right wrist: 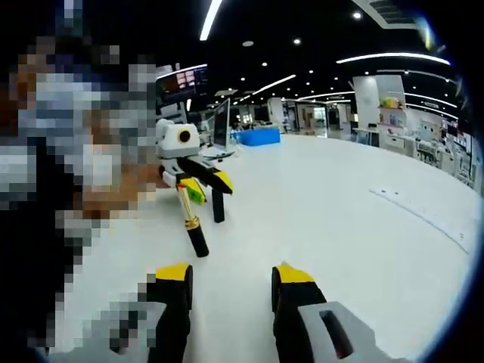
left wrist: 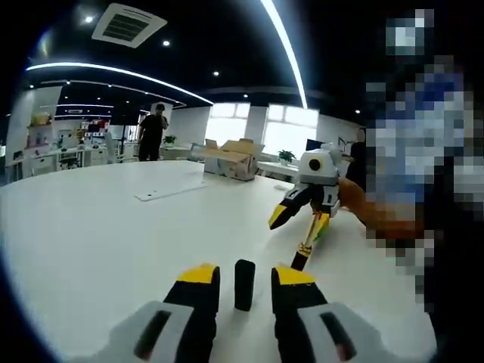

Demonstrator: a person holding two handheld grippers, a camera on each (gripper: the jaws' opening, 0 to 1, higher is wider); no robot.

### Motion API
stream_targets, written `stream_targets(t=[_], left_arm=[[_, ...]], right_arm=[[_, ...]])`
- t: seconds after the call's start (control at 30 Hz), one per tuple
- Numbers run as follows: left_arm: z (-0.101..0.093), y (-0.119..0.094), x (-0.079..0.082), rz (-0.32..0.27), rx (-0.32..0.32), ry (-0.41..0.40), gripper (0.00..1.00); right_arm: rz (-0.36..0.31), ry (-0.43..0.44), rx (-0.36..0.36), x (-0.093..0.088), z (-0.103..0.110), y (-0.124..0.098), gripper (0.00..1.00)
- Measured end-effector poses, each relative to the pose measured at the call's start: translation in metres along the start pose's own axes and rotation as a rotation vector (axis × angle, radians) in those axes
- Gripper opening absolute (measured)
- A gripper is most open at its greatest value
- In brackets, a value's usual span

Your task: Unscrew the lipstick cap, remove the lipstick, and put the cap back on the lipstick

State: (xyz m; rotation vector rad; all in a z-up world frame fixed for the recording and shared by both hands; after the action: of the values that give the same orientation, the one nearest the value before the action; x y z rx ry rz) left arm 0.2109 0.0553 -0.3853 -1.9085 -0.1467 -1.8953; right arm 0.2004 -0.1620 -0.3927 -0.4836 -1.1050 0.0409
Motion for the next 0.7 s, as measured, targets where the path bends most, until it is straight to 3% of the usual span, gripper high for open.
stream_targets(t=[0.7], left_arm=[[0.0018,0.0005,-0.0011,-0.013,0.016,0.014,0.2]], right_arm=[[0.023,-0.012,0.004,-0.0032,0.0006,0.0039,0.4]])
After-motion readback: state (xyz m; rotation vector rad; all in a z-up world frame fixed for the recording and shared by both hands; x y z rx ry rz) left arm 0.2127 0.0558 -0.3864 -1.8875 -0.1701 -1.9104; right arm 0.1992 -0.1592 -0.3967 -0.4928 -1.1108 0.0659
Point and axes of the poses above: the point that each gripper's makers call its tool centre point, and the gripper's own axes: y roughly forward along the fingers, z roughly to its left, x roughly out of its top, the point moved 6 cm from there along -y, roughly backward along the fingers, and after that the axes turned 12 degrees about y, right-handed, at the moved point
